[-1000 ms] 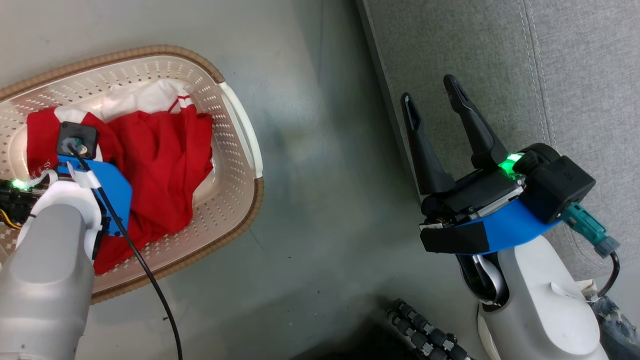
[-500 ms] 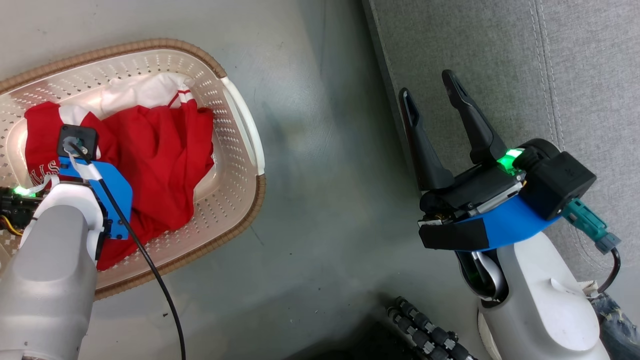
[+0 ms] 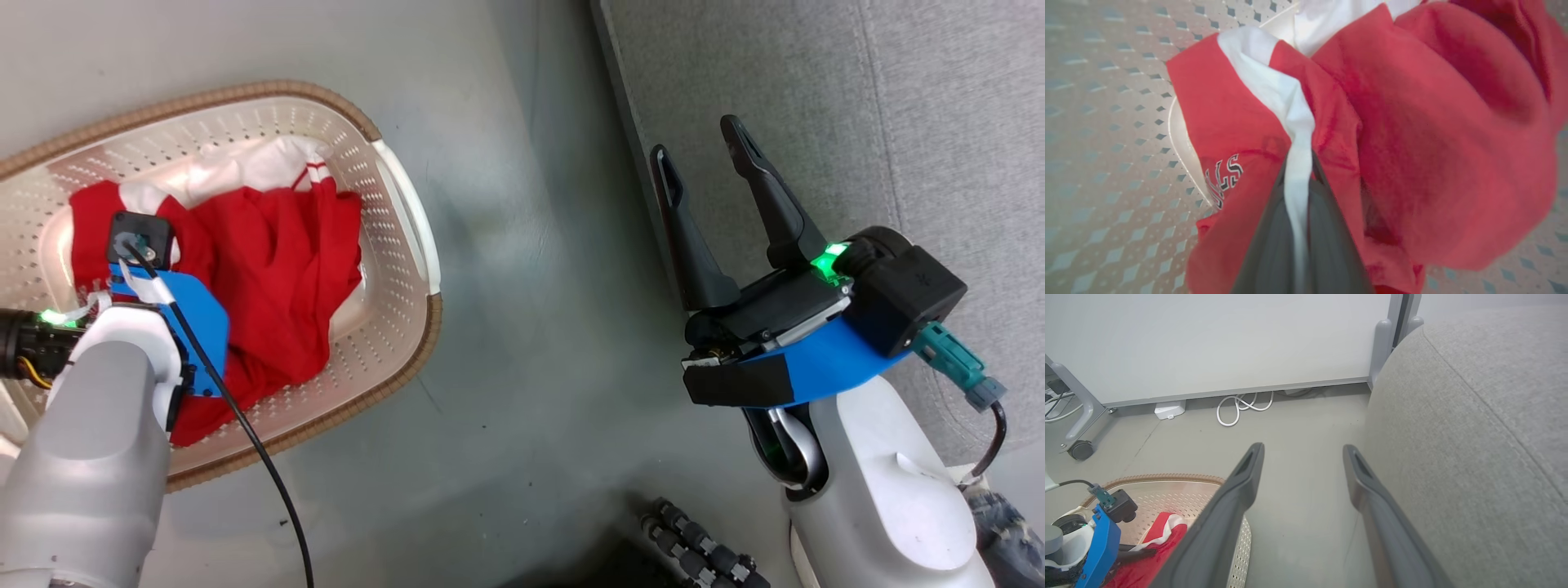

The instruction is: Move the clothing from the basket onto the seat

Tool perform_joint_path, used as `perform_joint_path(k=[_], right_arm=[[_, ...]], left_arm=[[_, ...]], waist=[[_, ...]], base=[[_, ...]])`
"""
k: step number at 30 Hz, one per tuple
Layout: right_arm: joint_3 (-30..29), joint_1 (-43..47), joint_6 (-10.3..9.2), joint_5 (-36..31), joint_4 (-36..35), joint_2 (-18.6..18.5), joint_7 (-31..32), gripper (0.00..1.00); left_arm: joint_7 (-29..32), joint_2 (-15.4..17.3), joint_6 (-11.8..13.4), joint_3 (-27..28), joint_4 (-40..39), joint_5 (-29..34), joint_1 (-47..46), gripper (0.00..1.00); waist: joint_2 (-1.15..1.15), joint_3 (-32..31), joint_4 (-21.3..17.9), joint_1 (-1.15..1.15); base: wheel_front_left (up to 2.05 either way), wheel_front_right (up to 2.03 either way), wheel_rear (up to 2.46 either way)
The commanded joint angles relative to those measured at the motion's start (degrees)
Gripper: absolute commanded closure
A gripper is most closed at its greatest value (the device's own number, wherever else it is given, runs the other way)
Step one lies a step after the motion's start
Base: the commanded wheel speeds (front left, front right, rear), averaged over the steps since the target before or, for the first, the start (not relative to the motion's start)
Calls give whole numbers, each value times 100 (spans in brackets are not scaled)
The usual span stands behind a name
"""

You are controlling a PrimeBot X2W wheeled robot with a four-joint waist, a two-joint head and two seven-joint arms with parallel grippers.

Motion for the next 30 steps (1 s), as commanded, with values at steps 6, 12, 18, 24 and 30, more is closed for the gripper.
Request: perform_joint_path(k=[6, 12, 18, 24, 30], right_arm=[[-62, 6, 2, -163, 154, -7, -21, 0], [-186, 188, 2, -425, 378, -11, -21, 0], [-357, 464, 2, -664, 674, -13, -21, 0], [-522, 846, 2, -802, 1005, -12, -6, 0], [-612, 1209, 2, -869, 1112, -11, 148, 0]], left_arm=[[-333, -225, -72, -44, 169, -133, -17, 100], [-785, -605, -190, -152, 366, -244, 130, 100], [-1282, -1019, -331, -277, 535, -365, 356, 100], [-1714, -1328, -437, -516, 561, -496, 587, 100], [-2031, -1473, -479, -873, 339, -813, 749, 100]], waist=[[0, -545, 163, 0], [0, -1378, 465, 0], [0, -2384, 845, 0], [0, -3306, 1166, 0], [0, -4044, 1402, 0]], base=[[0, 0, 0], [0, 0, 0], [0, 0, 0], [0, 0, 0], [0, 0, 0]])
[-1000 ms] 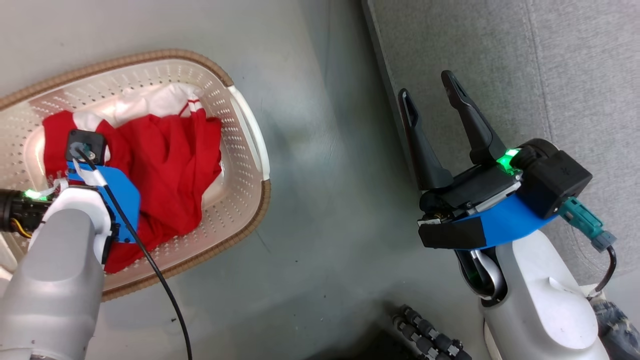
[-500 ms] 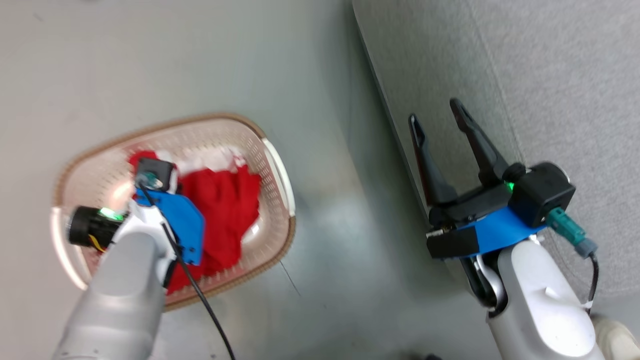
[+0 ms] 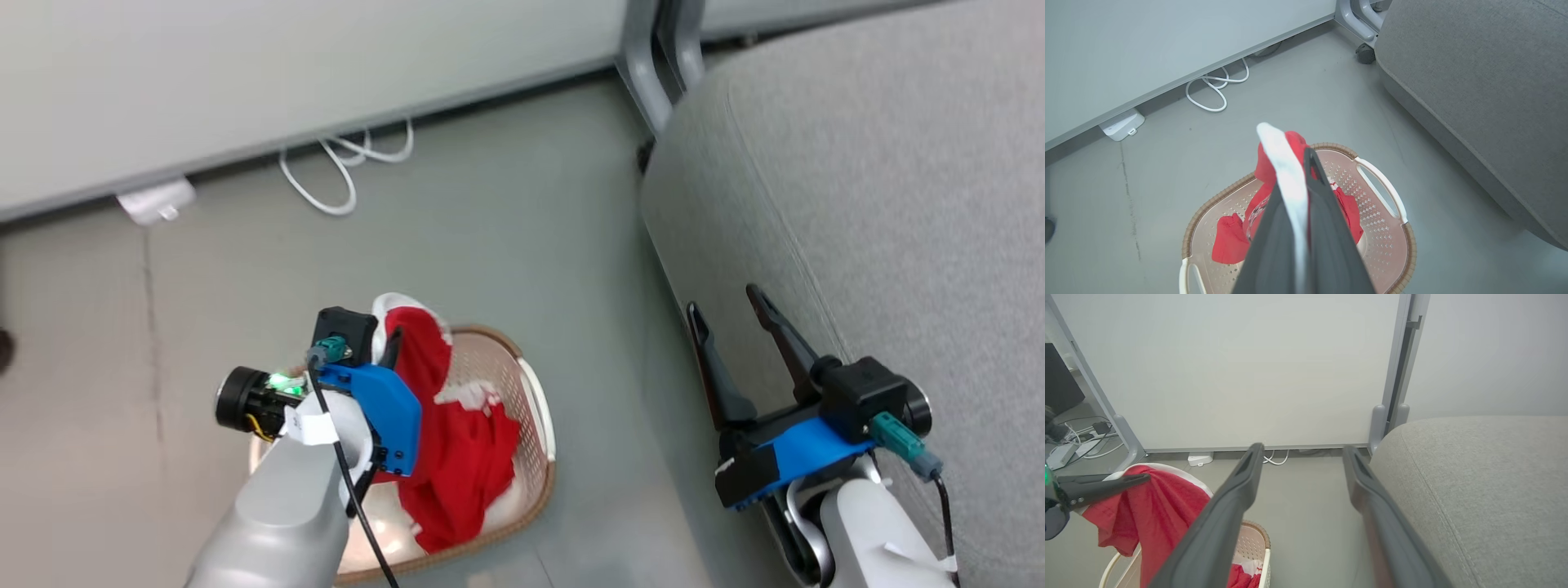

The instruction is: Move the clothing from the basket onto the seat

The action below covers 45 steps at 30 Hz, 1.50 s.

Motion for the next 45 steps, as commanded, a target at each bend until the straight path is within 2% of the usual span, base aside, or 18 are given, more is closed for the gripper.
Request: perform_joint_path(k=[1, 9, 17, 23, 37, 45], right_arm=[[-2, 158, 3, -21, -6, -18, 42, 0], [-10, 511, 2, -33, -128, -17, 234, 0], [19, 774, 3, -4, -249, -17, 381, 0], [28, 914, 2, 24, -287, -17, 433, 0], [69, 1030, 3, 31, -363, -17, 501, 0], [216, 910, 3, 26, -402, -17, 586, 0]], left_arm=[[-69, -32, -39, -168, -151, -153, 118, 100], [-52, -23, -42, -1214, -1220, -1108, 77, 100], [-49, -27, -26, -1794, -1754, -1648, -168, 100], [18, -27, 82, -2232, -2073, -1993, -431, 100], [-25, -27, 350, -3080, -2324, -2717, -812, 100], [-75, -28, 391, -3426, -2236, -2998, -904, 100]], waist=[[-1, -644, 352, 2], [-1, -1180, 527, 2], [-1, -1478, 585, 2], [-1, -1625, 596, 2], [-1, -1785, 538, 2], [-1, -1746, 543, 2]], base=[[0, 0, 0], [0, 0, 0], [0, 0, 0], [0, 0, 0], [0, 0, 0], [0, 0, 0]])
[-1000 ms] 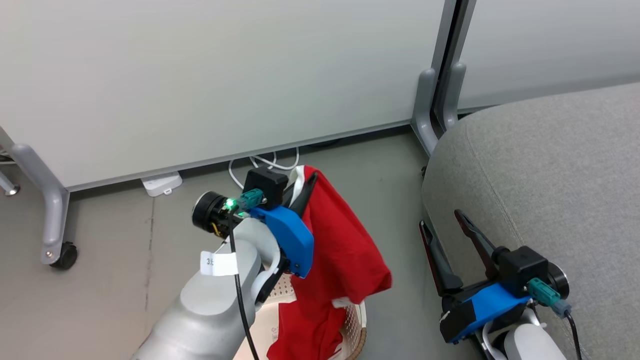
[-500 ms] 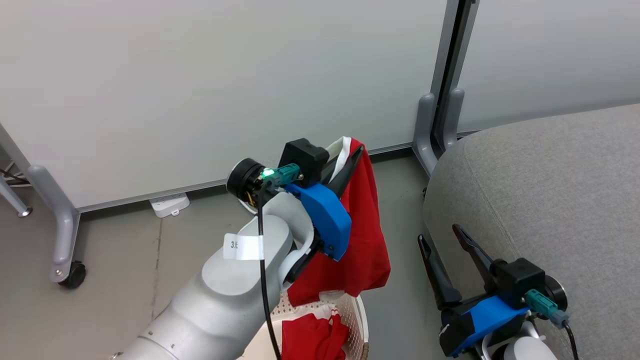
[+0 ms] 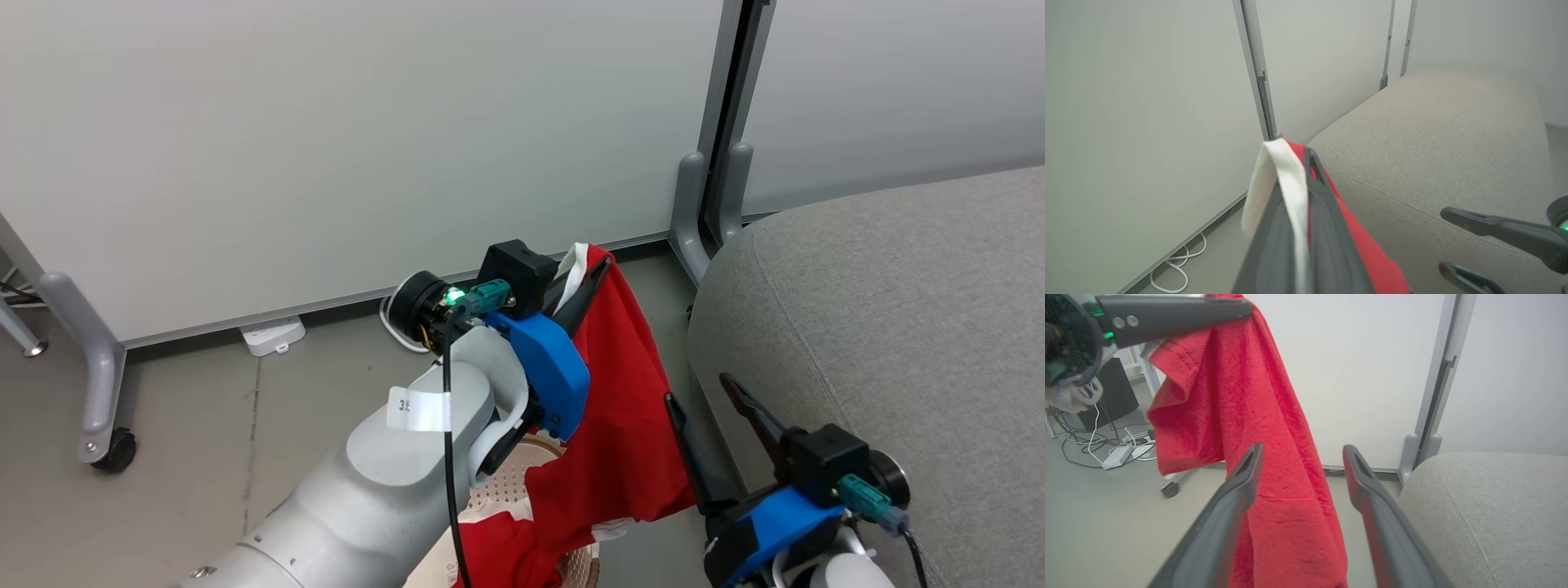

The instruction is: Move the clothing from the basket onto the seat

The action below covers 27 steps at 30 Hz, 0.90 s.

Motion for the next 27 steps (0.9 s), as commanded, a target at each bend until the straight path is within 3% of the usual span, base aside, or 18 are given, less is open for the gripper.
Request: perform_joint_path(k=[1, 9, 27], right_arm=[[56, -85, 3, 2, -16, -19, 27, 0], [471, -692, 2, 78, 294, -19, 202, 0], [1140, -2258, 3, 295, 2423, -19, 407, 0]], left_arm=[[-44, 2, 29, -46, 3, -42, -113, 100], [-127, 4, 76, -332, 20, -287, -226, 100], [-272, 2, 141, -935, -98, -772, -446, 100]], waist=[[-1, 6, 11, 0], [-1, 37, 49, 0], [-1, 68, 231, 0]], base=[[0, 0, 0], [0, 0, 0], [0, 0, 0]])
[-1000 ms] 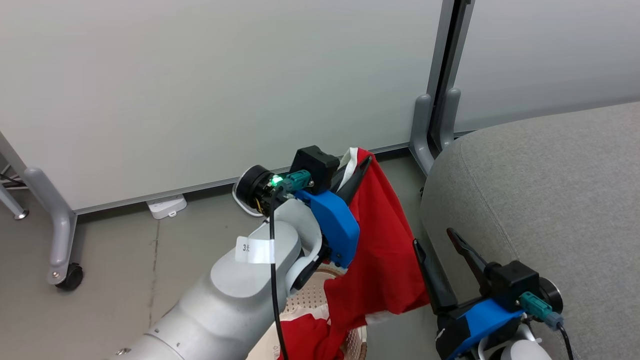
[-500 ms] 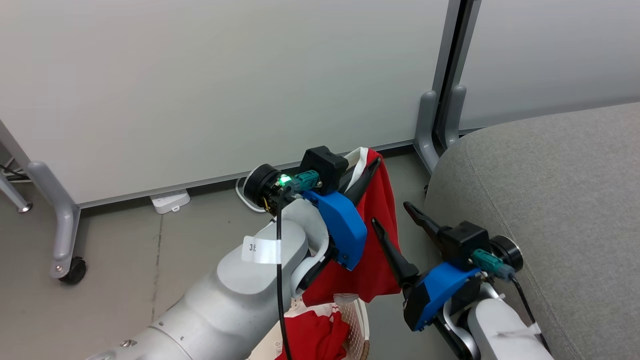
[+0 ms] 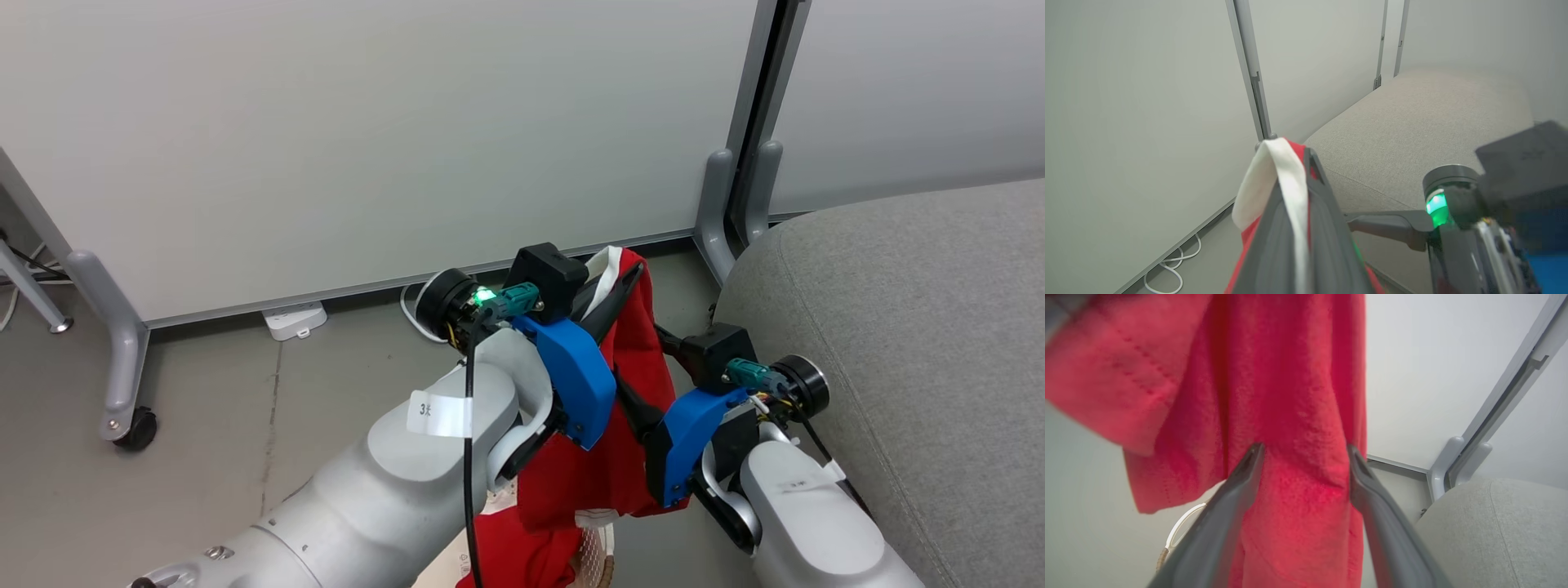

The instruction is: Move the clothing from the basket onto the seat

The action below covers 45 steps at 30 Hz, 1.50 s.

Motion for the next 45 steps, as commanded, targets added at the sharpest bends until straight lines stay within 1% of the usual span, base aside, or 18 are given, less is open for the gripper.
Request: perform_joint_path(k=[1, 8, 18, 19, 20, 30, 45], right_arm=[[97, -140, 1, 74, 129, -19, -31, 0], [520, -477, 1, 355, 685, -19, -165, 0], [918, -684, 1, 764, 1120, -19, -332, 0], [947, -707, 1, 803, 1154, -19, -341, 56], [979, -735, 1, 829, 1177, -19, -377, 100], [1189, -792, 1, 988, 1406, -19, -610, 100], [1304, -859, 1, 1120, 1544, -19, -700, 100]], left_arm=[[-45, 0, 14, -50, -32, -57, -112, 100], [-54, 0, -17, -226, -188, -223, -131, 100], [-70, 0, -31, -391, -273, -387, -123, 100], [-77, -1, -32, -398, -274, -398, -123, 100], [-84, -1, -31, -406, -272, -412, -124, 100], [-155, 0, -26, -458, -106, -479, -116, 100], [-231, 0, -1, -493, 62, -587, -178, 100]], waist=[[0, -5, 9, 0], [0, -26, 43, 0], [0, -78, 79, 0], [0, -84, 80, 0], [0, -88, 80, 0], [0, -116, 29, 0], [0, -118, -6, 0]], base=[[0, 0, 0], [0, 0, 0], [0, 0, 0], [0, 0, 0], [0, 0, 0], [0, 0, 0], [0, 0, 0]])
